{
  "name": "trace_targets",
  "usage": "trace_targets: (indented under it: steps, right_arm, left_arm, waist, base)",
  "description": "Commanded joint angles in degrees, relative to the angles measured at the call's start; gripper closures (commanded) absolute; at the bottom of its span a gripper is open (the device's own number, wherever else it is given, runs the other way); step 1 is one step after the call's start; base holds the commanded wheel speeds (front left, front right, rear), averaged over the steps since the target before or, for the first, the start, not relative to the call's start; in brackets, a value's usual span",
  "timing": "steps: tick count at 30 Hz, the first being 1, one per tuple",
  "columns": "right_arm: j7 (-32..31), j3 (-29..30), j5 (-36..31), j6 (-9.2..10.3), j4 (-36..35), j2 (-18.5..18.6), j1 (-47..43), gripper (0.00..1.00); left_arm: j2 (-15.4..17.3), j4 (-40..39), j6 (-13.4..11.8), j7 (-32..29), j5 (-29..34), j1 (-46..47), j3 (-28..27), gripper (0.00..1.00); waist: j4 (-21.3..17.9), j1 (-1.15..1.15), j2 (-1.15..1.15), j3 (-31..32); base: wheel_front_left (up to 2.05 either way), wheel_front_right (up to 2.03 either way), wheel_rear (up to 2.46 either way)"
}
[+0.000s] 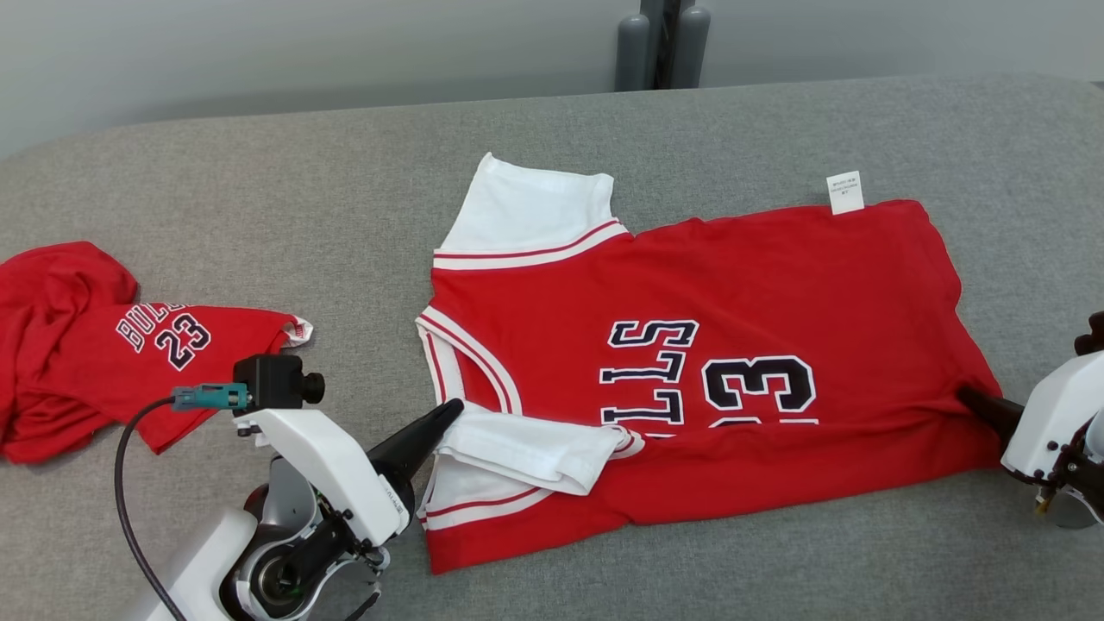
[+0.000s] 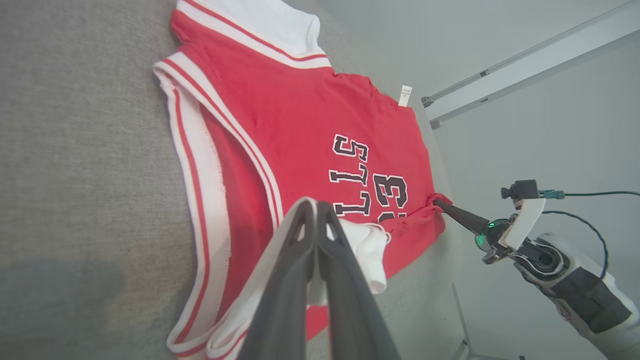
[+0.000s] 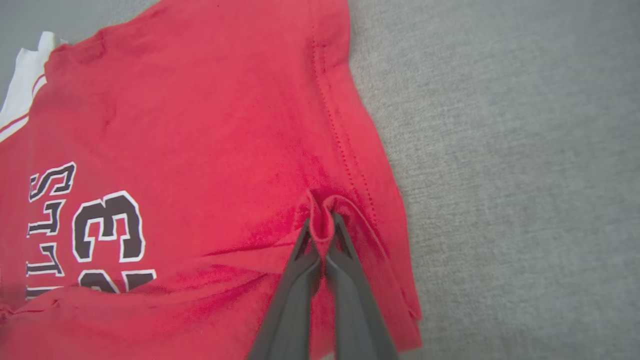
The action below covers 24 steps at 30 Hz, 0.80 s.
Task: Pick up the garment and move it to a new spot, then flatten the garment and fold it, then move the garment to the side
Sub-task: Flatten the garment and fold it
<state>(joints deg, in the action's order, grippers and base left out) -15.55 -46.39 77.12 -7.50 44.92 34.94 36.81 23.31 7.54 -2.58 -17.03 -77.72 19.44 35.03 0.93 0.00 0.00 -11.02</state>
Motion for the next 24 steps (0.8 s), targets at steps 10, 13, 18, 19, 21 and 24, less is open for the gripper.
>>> trace_targets:
  steps: [10,13,18,19,21,24]
  right_arm:
    - [5.37,1.92,0.33,0.02,-0.05,-0.96,0.82,0.00]
    - [9.66,2.77,-0.12,0.02,-0.81,-1.01,0.47,0.00]
    - [18.70,3.53,-1.91,0.02,-4.24,-0.45,-1.69,0.00]
    - [20.97,3.74,-2.50,0.02,-5.16,-0.28,-2.10,0.00]
    - [25.28,4.18,-3.52,0.02,-6.51,-0.16,-3.57,0.00]
    - [28.46,4.66,-4.89,0.02,-7.54,-0.09,-4.90,0.00]
  left_arm:
    - [-2.51,5.57,-1.74,4.09,1.90,3.29,-1.11,0.00]
    - [-3.70,7.31,-1.79,7.90,3.00,3.91,-2.46,0.00]
    - [-5.16,9.47,-0.90,16.43,7.21,4.31,-3.40,0.00]
    - [-5.58,9.79,-0.89,18.43,8.02,3.95,-3.61,0.00]
    - [-6.59,10.36,-0.79,22.42,9.29,2.64,-4.15,0.00]
    - [-6.97,10.65,-0.67,25.84,11.06,1.58,-3.92,0.00]
  waist:
    - [-0.48,0.00,0.00,-0.66]
    - [-0.47,0.00,0.00,-0.56]
    - [-0.49,0.00,0.00,0.06]
    - [-0.47,0.00,0.00,0.23]
    - [-0.45,0.00,0.00,0.71]
    - [-0.46,0.00,0.00,1.18]
  base:
    - [0.00,0.00,0.00]
    - [0.00,0.00,0.00]
    - [0.00,0.00,0.00]
    - [0.00,0.00,0.00]
    - [0.00,0.00,0.00]
    - [0.00,0.00,0.00]
